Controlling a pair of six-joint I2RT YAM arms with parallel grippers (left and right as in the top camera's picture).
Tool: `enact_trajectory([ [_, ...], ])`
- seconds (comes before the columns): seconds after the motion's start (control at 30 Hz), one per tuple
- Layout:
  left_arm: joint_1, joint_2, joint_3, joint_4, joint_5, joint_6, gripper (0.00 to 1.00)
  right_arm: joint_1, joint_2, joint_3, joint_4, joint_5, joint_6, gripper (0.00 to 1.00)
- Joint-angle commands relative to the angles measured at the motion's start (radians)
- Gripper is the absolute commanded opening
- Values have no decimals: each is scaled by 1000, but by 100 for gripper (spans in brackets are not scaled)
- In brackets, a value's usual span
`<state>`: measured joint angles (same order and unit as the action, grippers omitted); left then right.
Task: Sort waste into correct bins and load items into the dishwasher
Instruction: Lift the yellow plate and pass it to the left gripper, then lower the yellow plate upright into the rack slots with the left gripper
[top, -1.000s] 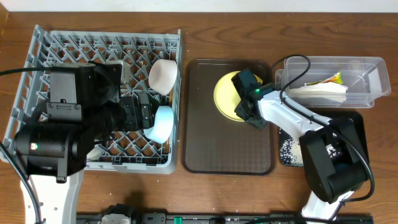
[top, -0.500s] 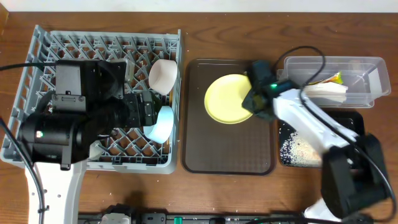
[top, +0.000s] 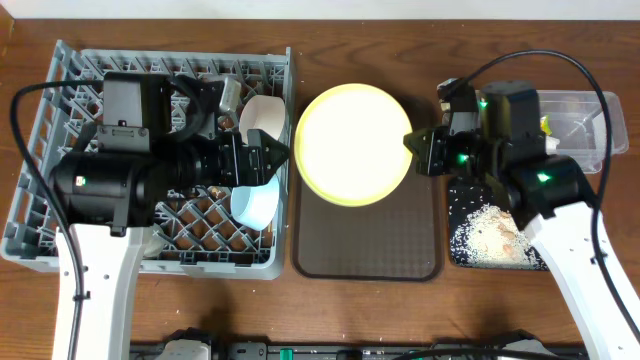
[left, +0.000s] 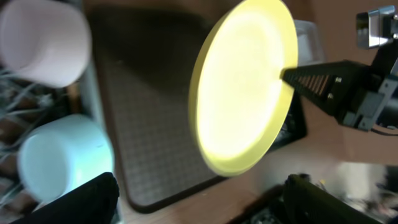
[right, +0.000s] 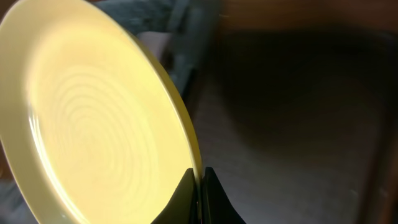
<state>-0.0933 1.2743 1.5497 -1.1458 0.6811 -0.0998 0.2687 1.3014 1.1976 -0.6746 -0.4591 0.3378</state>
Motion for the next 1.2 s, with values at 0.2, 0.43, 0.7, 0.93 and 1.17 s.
enact_trajectory([
  [0.2, -8, 33, 3, 31, 183, 29, 83, 35, -51, 5, 45, -264, -107, 1],
  [0.43, -50, 34, 3, 37, 197, 47, 24, 114, -51, 5, 132, -259, -107, 2],
  [0.7, -47, -6, 3, 22, -117, 47, 8, 114, -58, 5, 47, -67, -103, 44],
  [0.93, -48, -92, 4, -5, -768, 0, 8, 82, -101, 5, -80, 157, -103, 78],
  [1.17, -48, -56, 3, 34, -1146, 4, 7, 52, -112, 5, -87, 193, -80, 98],
])
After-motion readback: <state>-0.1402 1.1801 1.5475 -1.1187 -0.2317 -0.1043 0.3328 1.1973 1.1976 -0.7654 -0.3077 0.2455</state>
